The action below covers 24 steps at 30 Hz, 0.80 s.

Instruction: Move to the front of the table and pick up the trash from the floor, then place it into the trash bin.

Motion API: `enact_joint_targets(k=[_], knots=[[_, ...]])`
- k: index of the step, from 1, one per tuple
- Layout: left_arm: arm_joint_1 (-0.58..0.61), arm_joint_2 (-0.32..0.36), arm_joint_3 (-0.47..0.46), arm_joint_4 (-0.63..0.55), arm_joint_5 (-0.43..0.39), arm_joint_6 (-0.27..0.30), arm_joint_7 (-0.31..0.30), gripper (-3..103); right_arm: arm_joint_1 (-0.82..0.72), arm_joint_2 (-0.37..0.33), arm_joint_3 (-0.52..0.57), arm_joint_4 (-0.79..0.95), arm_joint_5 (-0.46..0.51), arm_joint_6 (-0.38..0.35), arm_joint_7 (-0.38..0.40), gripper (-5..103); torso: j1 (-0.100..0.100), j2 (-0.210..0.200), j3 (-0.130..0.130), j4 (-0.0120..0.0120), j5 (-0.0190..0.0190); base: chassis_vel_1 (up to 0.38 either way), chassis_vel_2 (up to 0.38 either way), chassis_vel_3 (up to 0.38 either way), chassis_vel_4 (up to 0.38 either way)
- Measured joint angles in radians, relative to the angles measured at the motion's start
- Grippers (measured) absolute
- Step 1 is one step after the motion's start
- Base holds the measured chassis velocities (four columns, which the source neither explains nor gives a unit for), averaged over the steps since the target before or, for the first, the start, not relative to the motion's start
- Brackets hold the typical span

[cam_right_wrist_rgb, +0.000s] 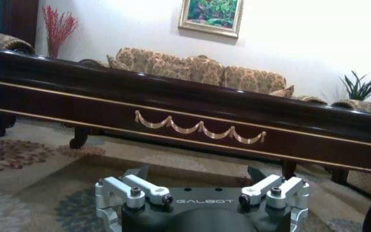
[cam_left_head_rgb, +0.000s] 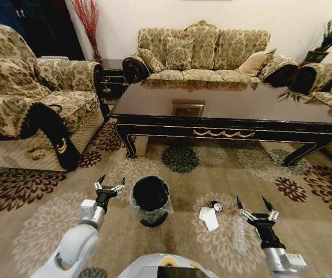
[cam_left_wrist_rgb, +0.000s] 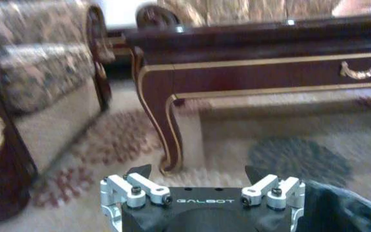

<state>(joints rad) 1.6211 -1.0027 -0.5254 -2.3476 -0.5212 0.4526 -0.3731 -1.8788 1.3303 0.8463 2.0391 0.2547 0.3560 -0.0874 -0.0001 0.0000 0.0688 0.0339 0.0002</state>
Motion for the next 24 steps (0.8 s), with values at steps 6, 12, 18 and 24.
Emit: enact_joint_targets(k=[6, 12, 18, 24], knots=[[-0.089, 0.02, 0.057, -0.002, -0.179, 0.191, -0.085, 97, 0.009, -0.001, -0.002, 0.005, 0.0, -0.005, 0.002, 100, 0.0, 0.0, 0.0, -0.0004, 0.0, 0.0, 0.0, 0.0, 0.0], [-0.128, 0.005, 0.087, 0.055, -0.269, 0.258, -0.129, 98, 0.014, -0.011, -0.004, 0.007, 0.004, -0.01, 0.003, 100, 0.0, 0.0, 0.0, -0.0002, 0.0, 0.0, 0.0, 0.0, 0.0], [-0.162, -0.049, 0.121, 0.145, -0.305, 0.275, -0.137, 97, 0.015, -0.017, -0.015, 0.002, 0.009, -0.01, 0.002, 100, 0.0, 0.0, 0.0, -0.0001, 0.0, 0.0, 0.0, 0.0, 0.0], [-0.22, -0.082, 0.164, 0.23, -0.334, 0.266, -0.13, 97, 0.01, -0.018, -0.014, 0.004, 0.01, -0.01, 0.001, 100, 0.0, 0.0, 0.0, -0.0003, -0.0001, 0.0, 0.0, 0.0, 0.0]])
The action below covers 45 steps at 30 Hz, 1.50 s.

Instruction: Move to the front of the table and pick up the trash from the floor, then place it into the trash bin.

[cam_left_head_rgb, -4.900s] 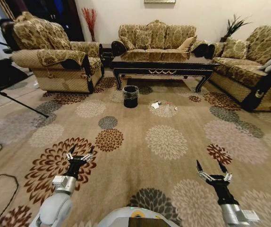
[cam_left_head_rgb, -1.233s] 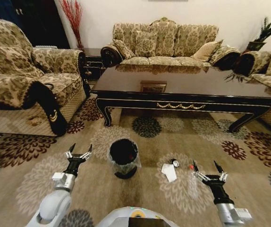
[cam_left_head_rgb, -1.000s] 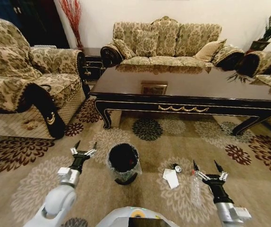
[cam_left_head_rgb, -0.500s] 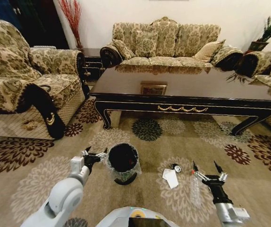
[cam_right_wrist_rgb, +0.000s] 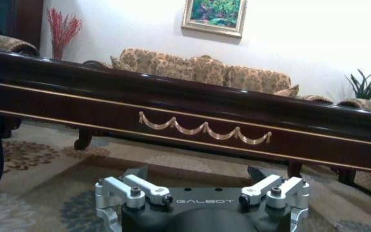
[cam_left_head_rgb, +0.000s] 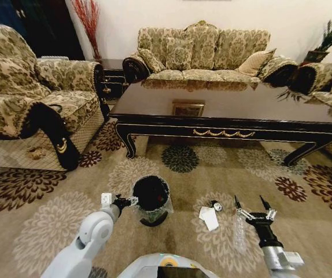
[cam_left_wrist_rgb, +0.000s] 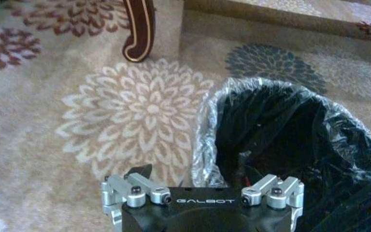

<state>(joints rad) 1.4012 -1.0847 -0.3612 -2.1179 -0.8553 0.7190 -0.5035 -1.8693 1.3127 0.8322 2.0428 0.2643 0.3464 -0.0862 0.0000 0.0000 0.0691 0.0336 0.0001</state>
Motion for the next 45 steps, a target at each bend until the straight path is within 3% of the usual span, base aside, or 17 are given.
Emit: enact_joint_targets(k=[7, 10, 12, 15, 21, 24, 25, 27, 34, 39, 41, 45], knots=[[-0.045, -0.016, 0.029, 0.052, -0.015, -0.013, 0.013, 96, -0.001, -0.002, 0.002, 0.0, 0.002, -0.001, 0.001, 100, 0.0, 0.0, 0.0, 0.0001, 0.0, 0.0, 0.0, 0.0, 0.0], [-0.067, -0.025, 0.04, 0.076, -0.028, -0.013, 0.011, 85, 0.001, -0.003, 0.001, 0.001, 0.002, -0.006, 0.003, 100, 0.0, 0.0, 0.0, 0.0001, 0.0, 0.0, 0.0, 0.0, 0.0], [-0.071, -0.026, 0.043, 0.078, -0.035, -0.011, 0.008, 85, 0.003, -0.004, 0.001, 0.001, 0.002, -0.008, 0.005, 100, 0.0, 0.0, 0.0, 0.0, -0.0001, 0.0, 0.0, 0.0, 0.0], [-0.074, -0.025, 0.05, 0.079, -0.044, -0.006, 0.003, 77, 0.008, -0.005, -0.001, 0.001, 0.003, -0.012, 0.009, 100, 0.0, 0.0, 0.0, 0.0001, 0.0, 0.0, 0.0, 0.0, 0.0], [-0.074, -0.021, 0.051, 0.082, -0.052, -0.003, -0.008, 57, 0.018, -0.004, -0.013, -0.005, 0.003, -0.019, 0.016, 100, 0.0, 0.0, 0.0, 0.0001, -0.0001, 0.0, 0.0, 0.0, 0.0], [-0.075, -0.019, 0.05, 0.083, -0.055, -0.002, -0.01, 53, 0.02, -0.004, -0.016, -0.009, 0.003, -0.02, 0.018, 100, 0.0, 0.0, 0.0, 0.0001, 0.0, 0.0, 0.0, 0.0, 0.0], [-0.076, -0.018, 0.048, 0.086, -0.061, -0.003, -0.011, 45, 0.021, -0.004, -0.017, -0.012, 0.003, -0.021, 0.019, 100, 0.0, 0.0, 0.0, 0.0003, 0.0001, 0.0, 0.0, 0.0, 0.0], [-0.078, -0.019, 0.048, 0.089, -0.063, -0.003, -0.012, 45, 0.021, -0.004, -0.018, -0.013, 0.004, -0.021, 0.02, 100, 0.0, 0.0, 0.0, 0.0003, 0.0001, 0.0, 0.0, 0.0, 0.0], [-0.092, -0.027, 0.061, 0.103, -0.049, -0.005, -0.024, 24, 0.026, -0.012, -0.015, -0.022, 0.026, -0.029, 0.029, 100, 0.0, 0.0, 0.0, -0.0001, 0.0, 0.0, 0.0, 0.0, 0.0], [-0.088, -0.017, 0.06, 0.095, -0.047, -0.004, -0.018, 16, 0.031, -0.019, -0.005, -0.043, 0.047, -0.033, 0.033, 100, 0.0, 0.0, 0.0, -0.0003, -0.0007, 0.0, 0.0, 0.0, 0.0], [-0.078, 0.009, 0.039, 0.06, -0.066, 0.014, -0.039, 3, 0.043, -0.036, 0.008, -0.08, 0.1, -0.057, 0.048, 100, 0.0, 0.0, 0.0, -0.0001, -0.0003, 0.0, 0.0, 0.0, 0.0], [-0.068, 0.026, 0.009, 0.027, -0.092, 0.017, -0.071, 2, 0.062, -0.054, 0.01, -0.133, 0.122, -0.074, 0.06, 100, 0.0, 0.0, 0.0, 0.0, 0.0, 0.0, 0.0, 0.0, 0.0]])
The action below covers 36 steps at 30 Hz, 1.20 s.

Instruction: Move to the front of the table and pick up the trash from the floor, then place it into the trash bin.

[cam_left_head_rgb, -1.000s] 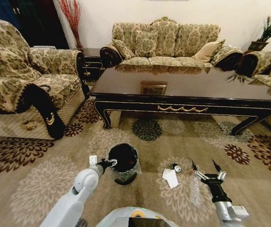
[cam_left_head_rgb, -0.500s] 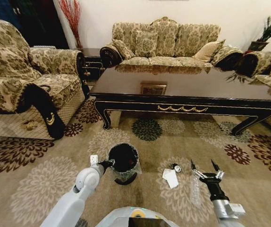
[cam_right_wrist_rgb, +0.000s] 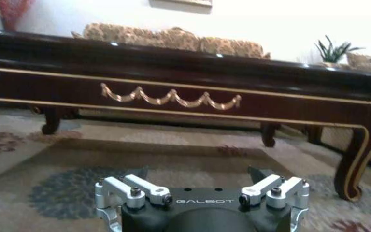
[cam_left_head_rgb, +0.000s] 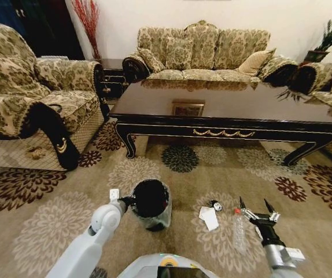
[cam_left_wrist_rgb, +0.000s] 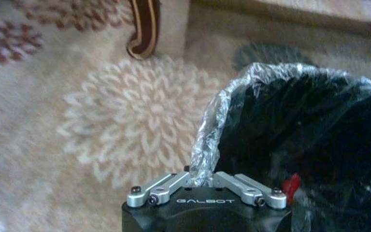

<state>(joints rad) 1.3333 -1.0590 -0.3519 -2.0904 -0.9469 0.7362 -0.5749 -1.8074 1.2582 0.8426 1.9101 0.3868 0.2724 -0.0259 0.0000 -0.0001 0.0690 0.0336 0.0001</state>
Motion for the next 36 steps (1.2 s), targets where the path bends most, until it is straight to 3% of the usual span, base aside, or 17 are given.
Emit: enact_joint_targets(k=[7, 15, 19, 22, 26, 36], knots=[[0.025, 0.015, -0.034, -0.05, 0.021, 0.001, -0.037, 2, 0.057, -0.057, -0.007, -0.141, 0.04, -0.047, 0.025, 100, 0.0, 0.0, 0.0, 0.0003, 0.0001, 0.0, 0.0, 0.0, 0.0], [0.053, 0.023, -0.072, -0.104, 0.02, 0.001, -0.071, 2, 0.138, -0.206, -0.023, -0.403, 0.149, -0.067, -0.002, 100, 0.0, 0.0, 0.0, 0.0001, -0.0003, 0.0, 0.0, 0.0, 0.0], [0.067, 0.026, -0.085, -0.129, -0.003, 0.001, -0.089, 2, 0.19, -0.271, -0.047, -0.588, 0.175, -0.038, -0.06, 100, 0.0, 0.0, 0.0, 0.0003, 0.0001, 0.0, 0.0, 0.0, 0.0], [0.066, 0.03, -0.083, -0.128, -0.003, 0.001, -0.089, 2, 0.197, -0.28, -0.052, -0.635, 0.175, -0.027, -0.083, 100, 0.0, 0.0, 0.0, 0.0004, 0.0, 0.0, 0.0, 0.0, 0.0], [0.059, 0.036, -0.066, -0.121, -0.004, 0.001, -0.09, 2, 0.226, -0.296, -0.085, -0.796, 0.112, 0.019, -0.149, 100, 0.0, 0.0, 0.0, -0.0003, 0.0, 0.0, 0.0, 0.0, 0.0], [0.082, 0.034, -0.075, -0.138, -0.001, 0.001, -0.094, 2, 0.271, -0.319, -0.137, -0.942, 0.055, 0.108, -0.259, 100, 0.0, 0.0, 0.0, 0.0002, 0.0, 0.0, 0.0, 0.0, 0.0]])
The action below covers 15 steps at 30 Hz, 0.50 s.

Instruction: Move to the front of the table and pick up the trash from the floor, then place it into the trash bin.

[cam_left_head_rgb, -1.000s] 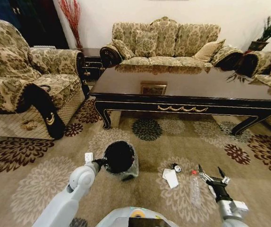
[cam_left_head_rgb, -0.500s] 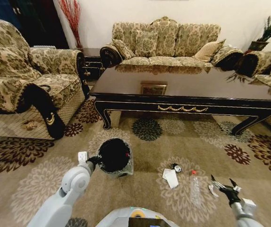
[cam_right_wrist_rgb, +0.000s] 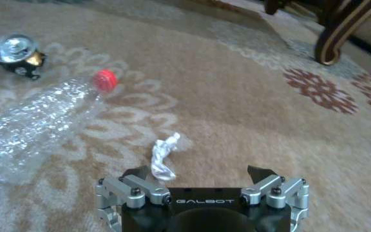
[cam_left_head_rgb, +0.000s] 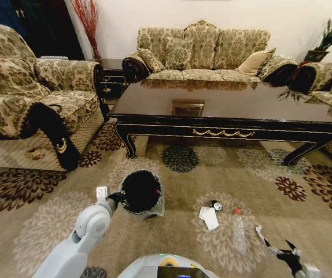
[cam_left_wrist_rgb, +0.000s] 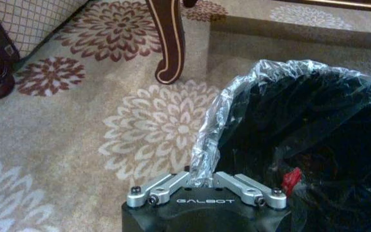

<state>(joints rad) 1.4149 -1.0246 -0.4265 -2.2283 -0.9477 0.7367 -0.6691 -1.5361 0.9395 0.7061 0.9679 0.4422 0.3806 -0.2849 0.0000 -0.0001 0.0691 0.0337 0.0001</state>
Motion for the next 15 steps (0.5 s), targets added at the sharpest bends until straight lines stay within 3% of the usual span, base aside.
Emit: enact_joint_targets(k=[15], knots=[[0.04, -0.001, -0.024, -0.031, 0.0, -0.001, -0.003, 2, 0.138, -0.012, -0.092, -0.131, -0.053, 0.021, -0.036, 100, 0.0, 0.0, 0.0, -0.0002, -0.0001, 0.0, 0.0, 0.0, 0.0]])
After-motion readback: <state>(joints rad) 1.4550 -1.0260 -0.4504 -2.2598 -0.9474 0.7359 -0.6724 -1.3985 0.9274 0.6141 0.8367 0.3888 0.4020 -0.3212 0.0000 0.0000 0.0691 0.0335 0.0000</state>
